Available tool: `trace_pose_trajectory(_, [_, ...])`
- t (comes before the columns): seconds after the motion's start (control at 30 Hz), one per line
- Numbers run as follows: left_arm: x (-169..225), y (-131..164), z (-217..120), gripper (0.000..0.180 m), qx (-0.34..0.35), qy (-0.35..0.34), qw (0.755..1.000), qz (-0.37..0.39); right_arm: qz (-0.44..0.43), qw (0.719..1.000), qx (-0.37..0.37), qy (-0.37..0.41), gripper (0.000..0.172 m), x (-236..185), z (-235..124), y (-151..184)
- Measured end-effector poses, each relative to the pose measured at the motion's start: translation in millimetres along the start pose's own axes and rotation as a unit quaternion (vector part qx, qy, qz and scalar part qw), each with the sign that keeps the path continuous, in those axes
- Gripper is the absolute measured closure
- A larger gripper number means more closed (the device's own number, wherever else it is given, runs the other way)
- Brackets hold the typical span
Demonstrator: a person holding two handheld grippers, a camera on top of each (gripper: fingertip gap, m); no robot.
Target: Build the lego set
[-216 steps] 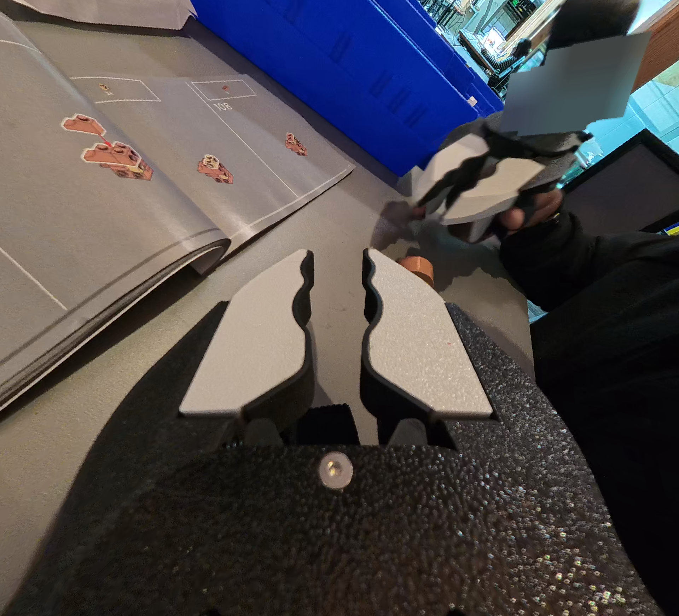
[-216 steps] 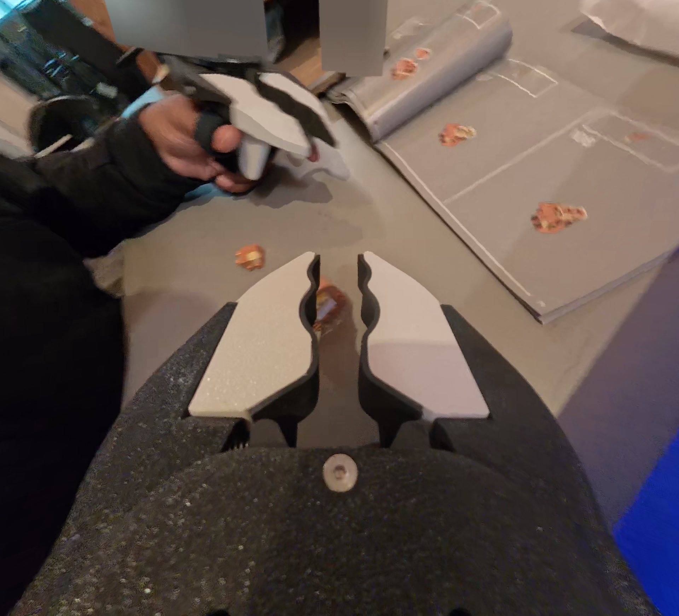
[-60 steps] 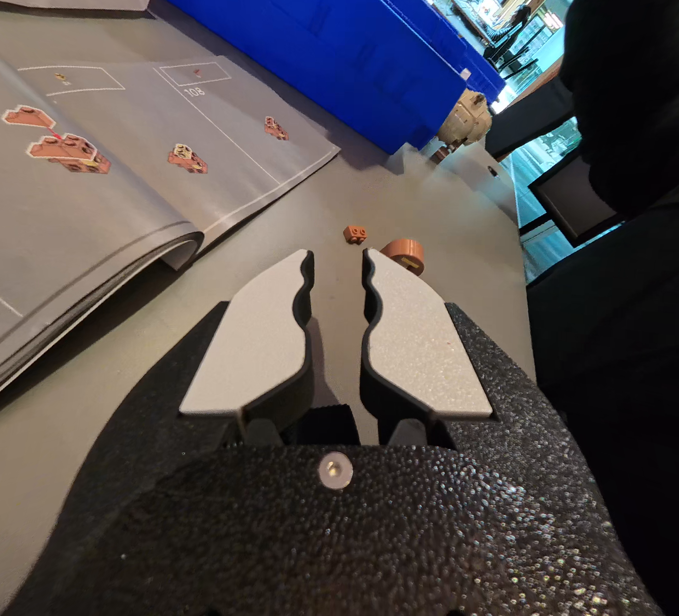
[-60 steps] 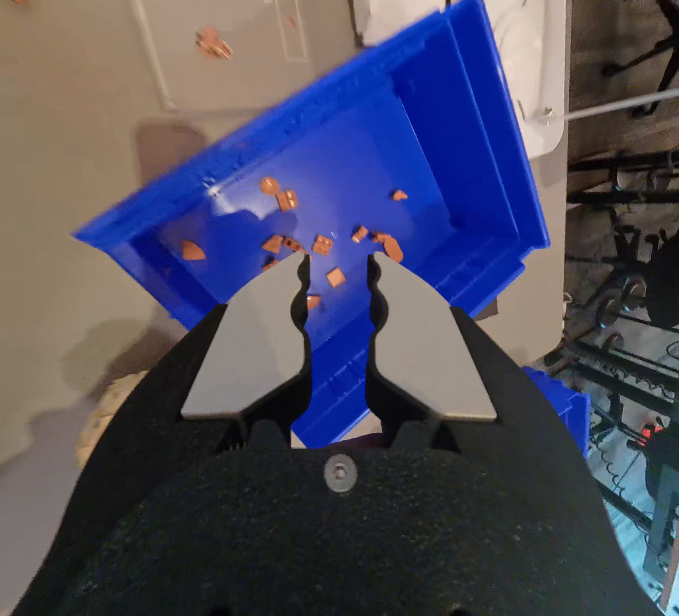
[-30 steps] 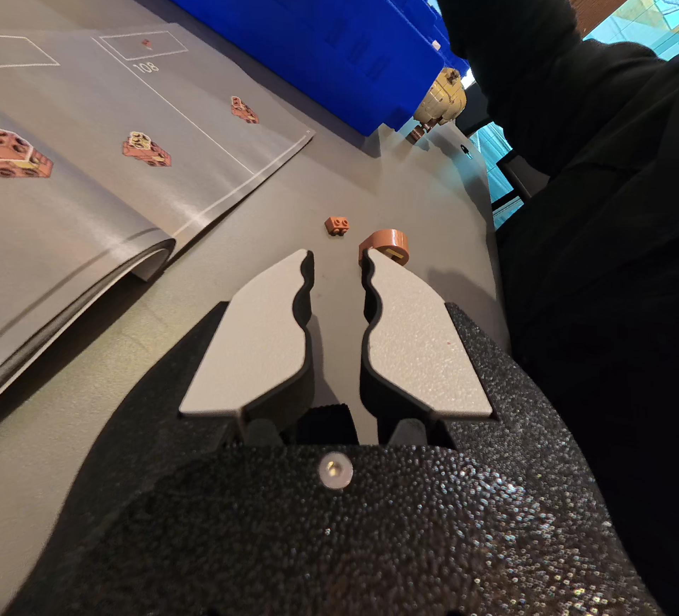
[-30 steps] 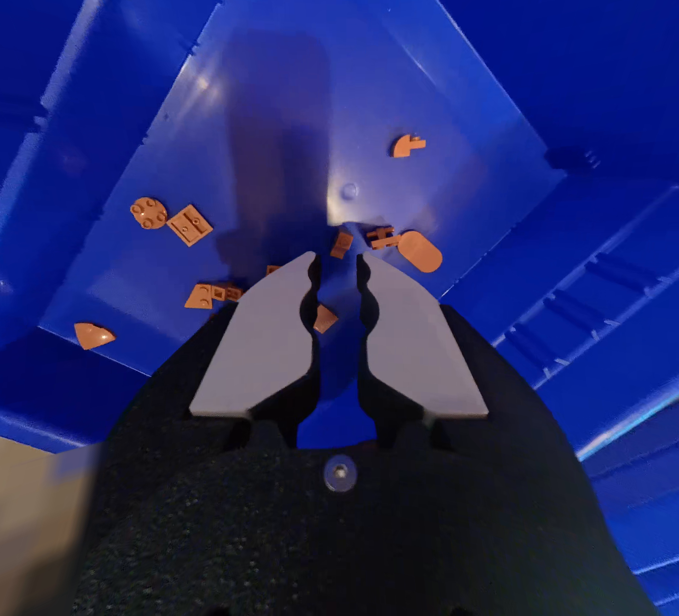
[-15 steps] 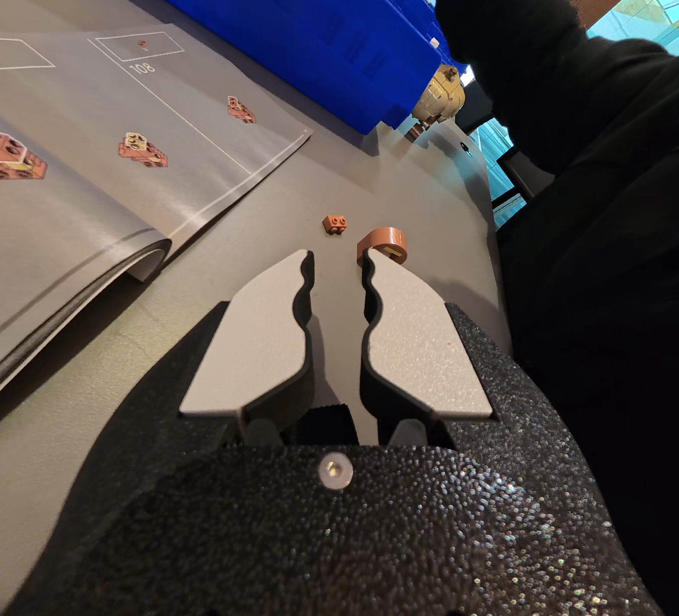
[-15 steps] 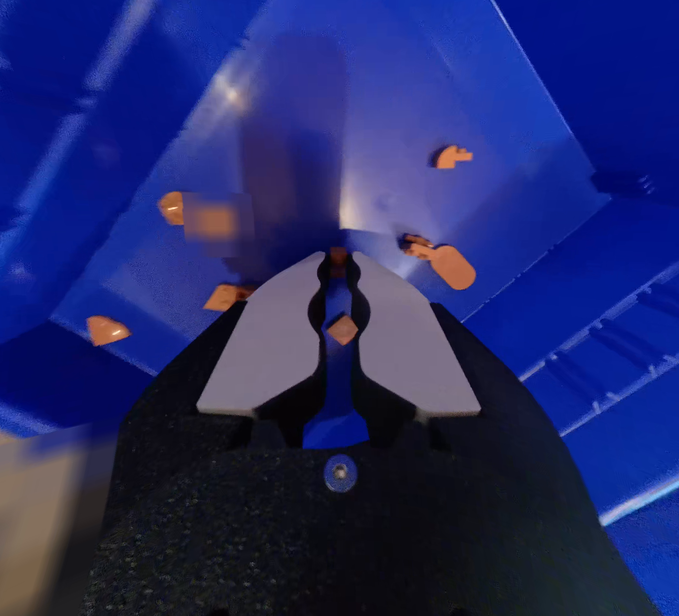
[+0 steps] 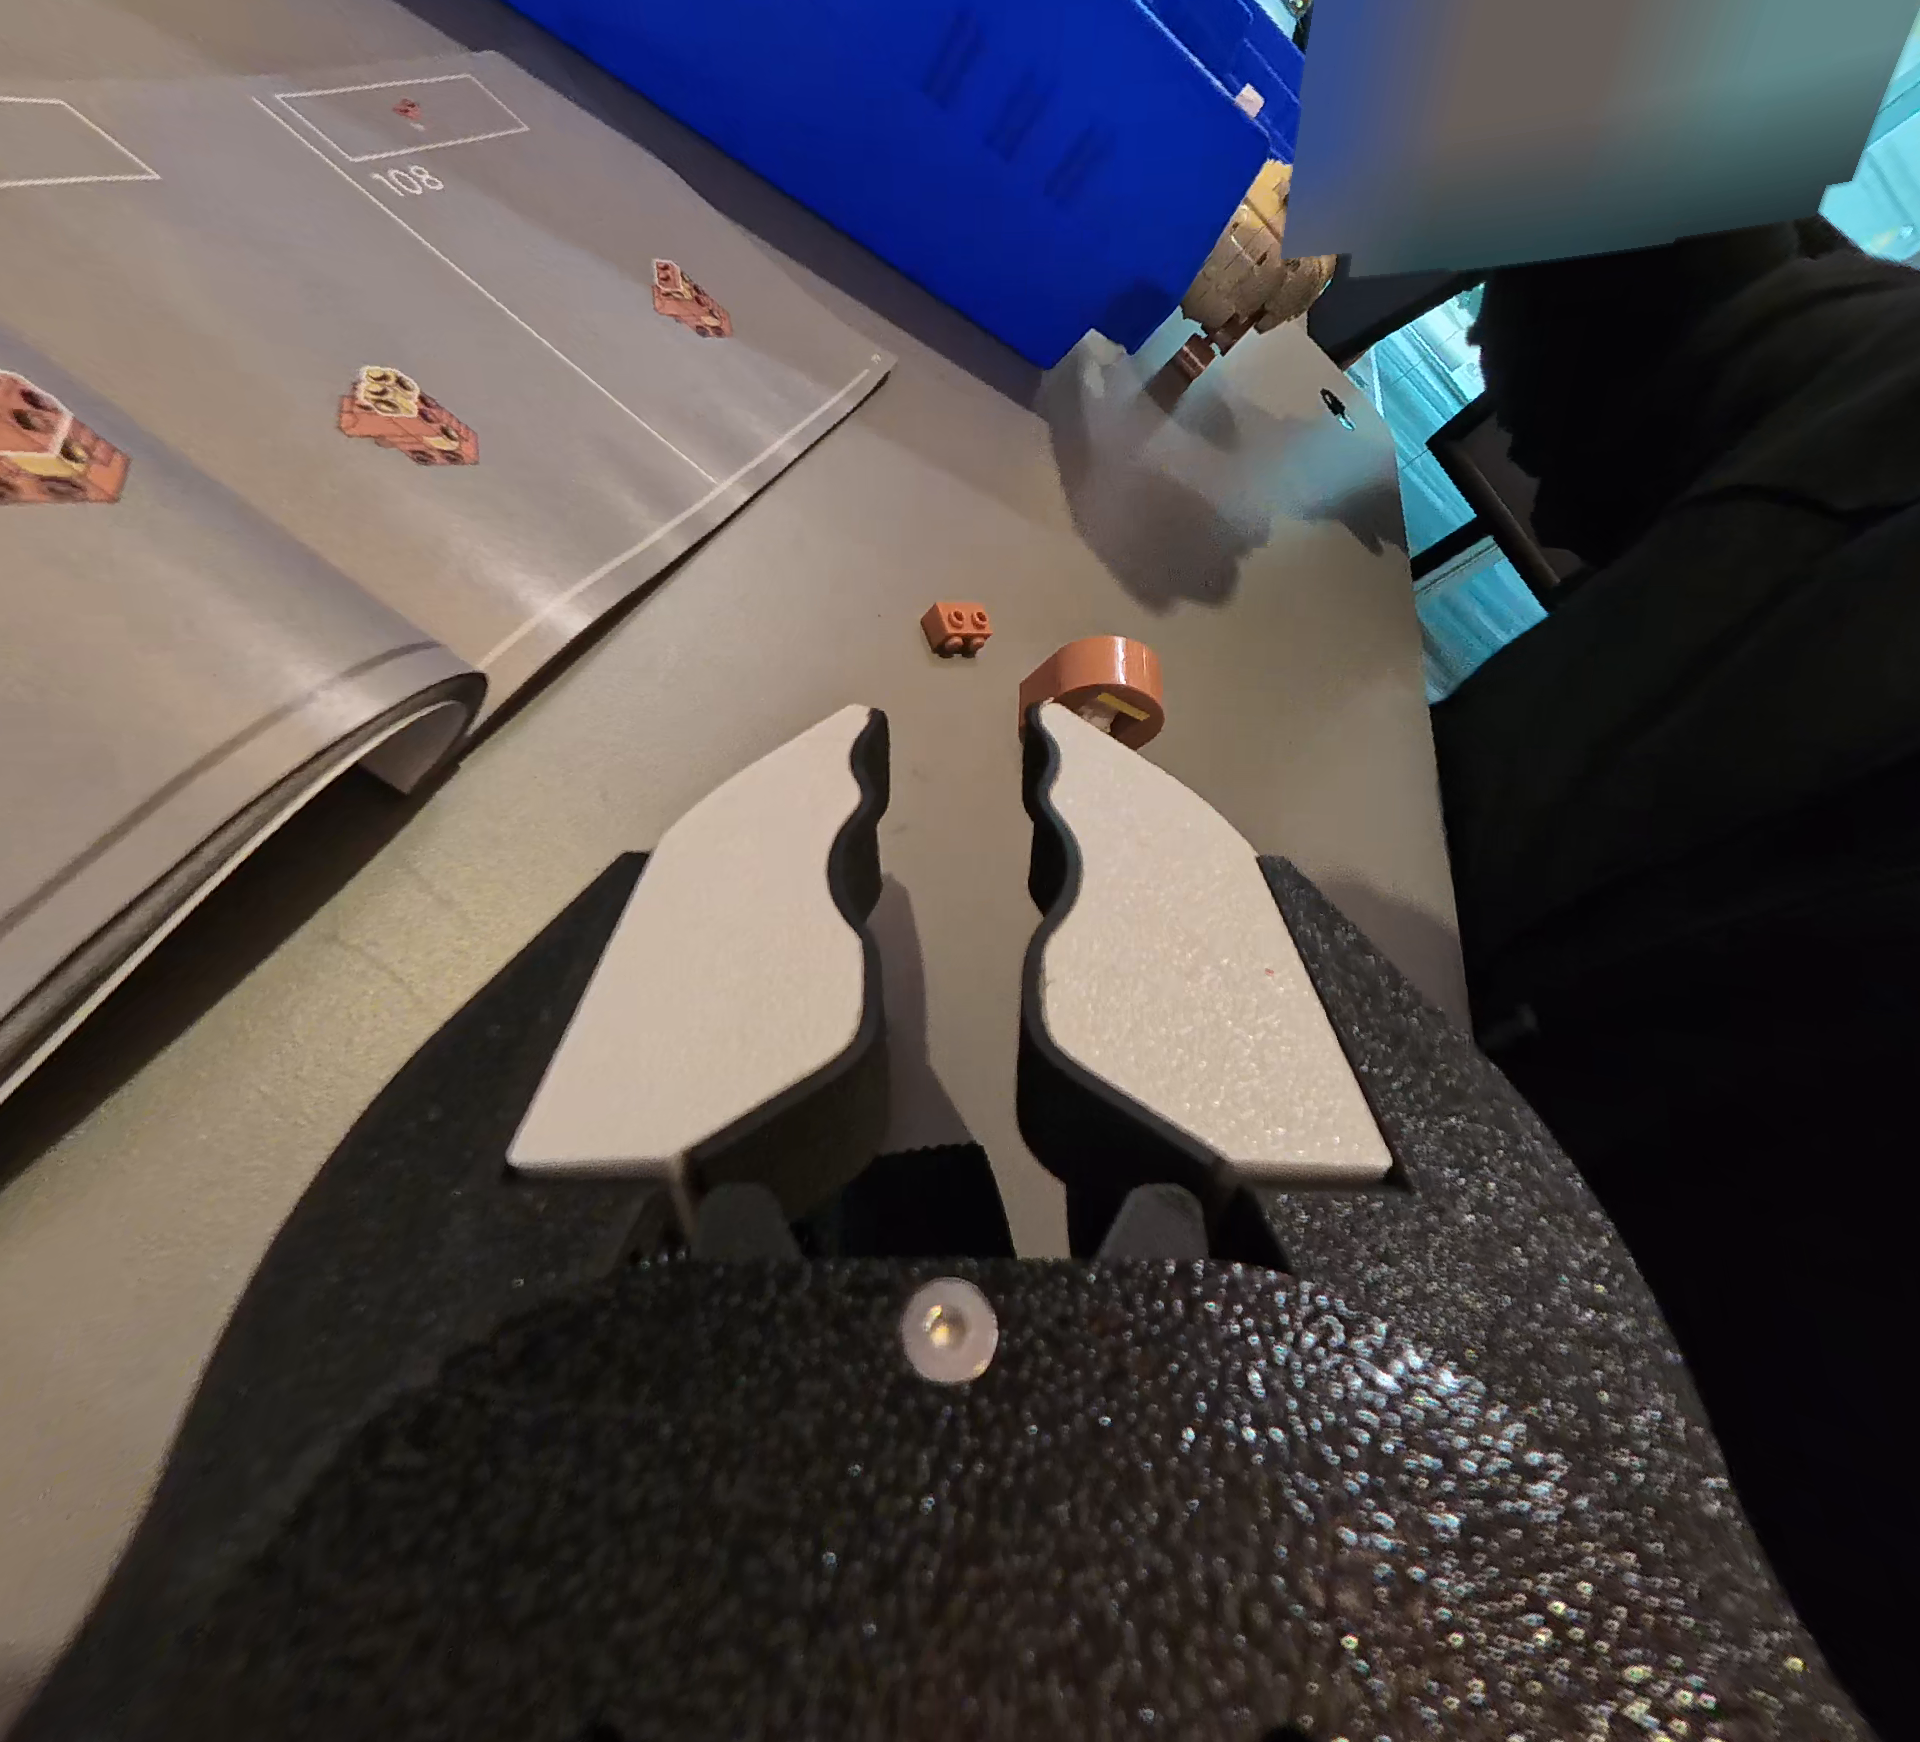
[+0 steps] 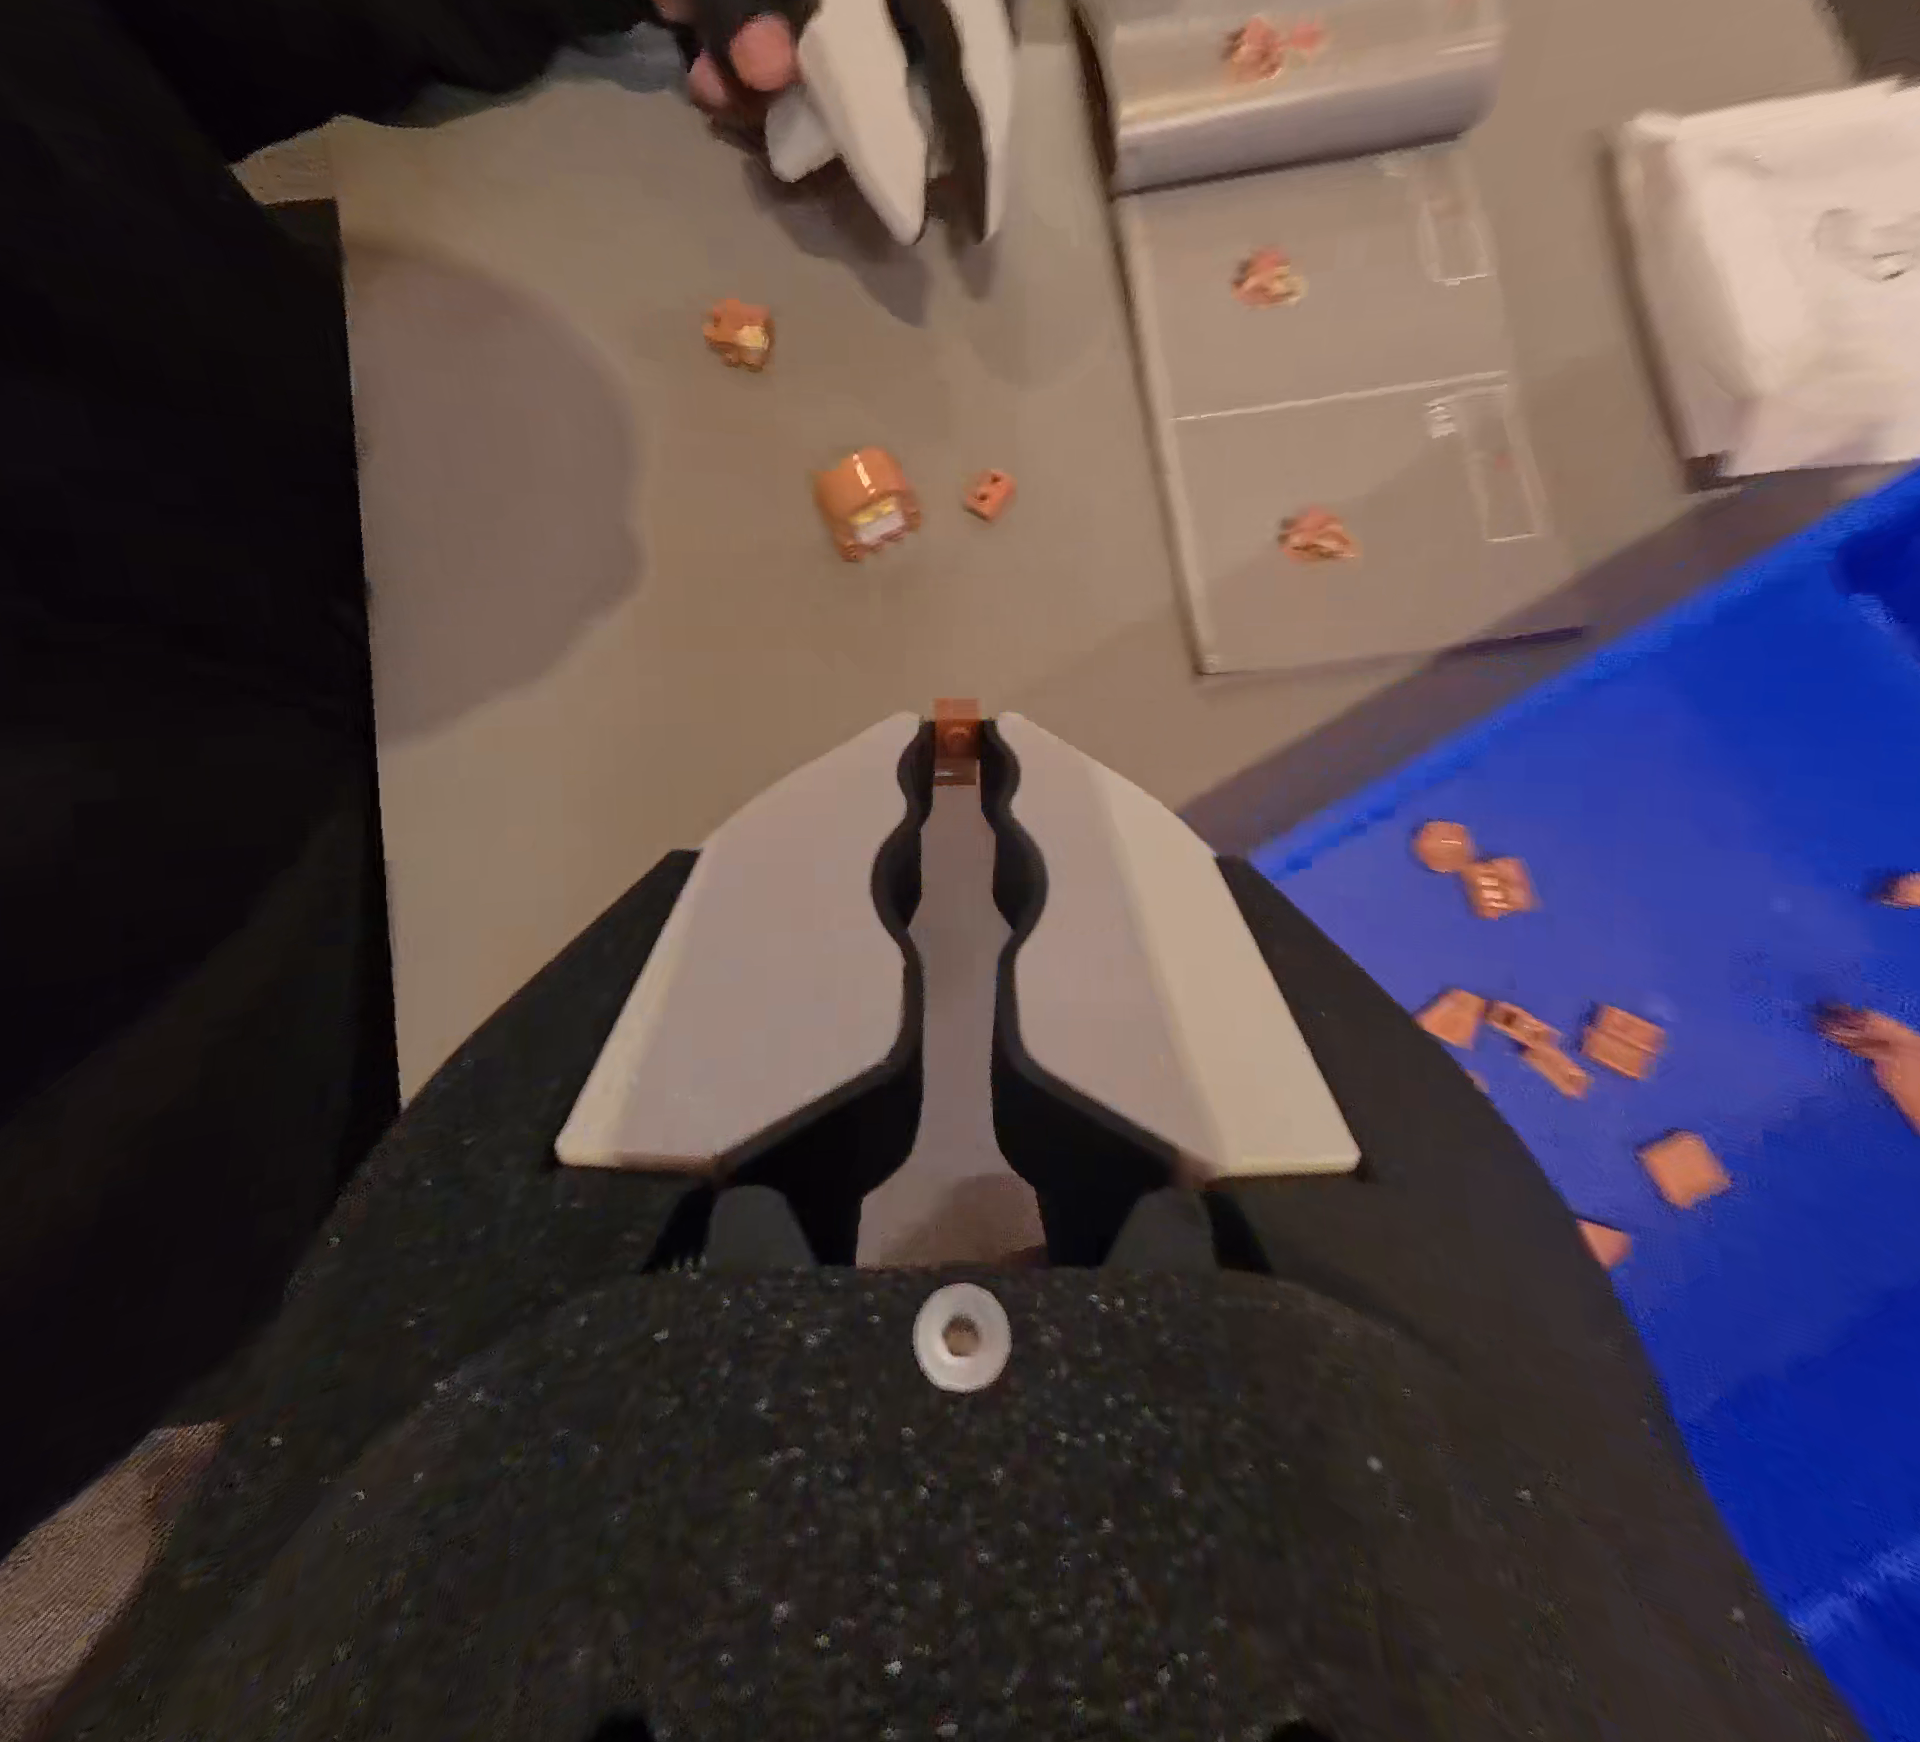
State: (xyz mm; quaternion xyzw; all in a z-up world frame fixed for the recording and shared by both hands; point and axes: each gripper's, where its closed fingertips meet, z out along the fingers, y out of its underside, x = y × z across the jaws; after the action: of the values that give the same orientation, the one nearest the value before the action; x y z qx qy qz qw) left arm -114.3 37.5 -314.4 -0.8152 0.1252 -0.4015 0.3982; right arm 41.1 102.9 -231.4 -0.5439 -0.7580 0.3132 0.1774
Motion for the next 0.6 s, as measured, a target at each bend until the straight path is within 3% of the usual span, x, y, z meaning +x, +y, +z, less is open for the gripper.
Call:
trace_pose_trajectory(0.17, [0,-1,-1,0.157,0.006,-0.002,1.0,-0.001,-0.006,0.993,-0.115,0.03,0.164,-13,70,40])
trace_pose_trajectory(0.33, [1,0,-2,0.157,0.007,-0.004,1.0,0.003,-0.022,0.981,-0.191,0.034,0.162,-18,102,70])
trace_pose_trajectory(0.47, [2,0,-3,0.157,0.007,-0.004,1.0,0.005,-0.029,0.983,-0.184,0.01,0.147,-28,91,63])
trace_pose_trajectory(0.53, [2,1,-2,0.157,0.004,-0.004,1.0,0.007,-0.036,0.987,-0.155,-0.005,0.143,-31,64,47])
trace_pose_trajectory(0.6, [2,1,-2,0.157,0.003,-0.004,1.0,0.007,-0.035,0.992,-0.115,0.03,0.144,-10,24,25])
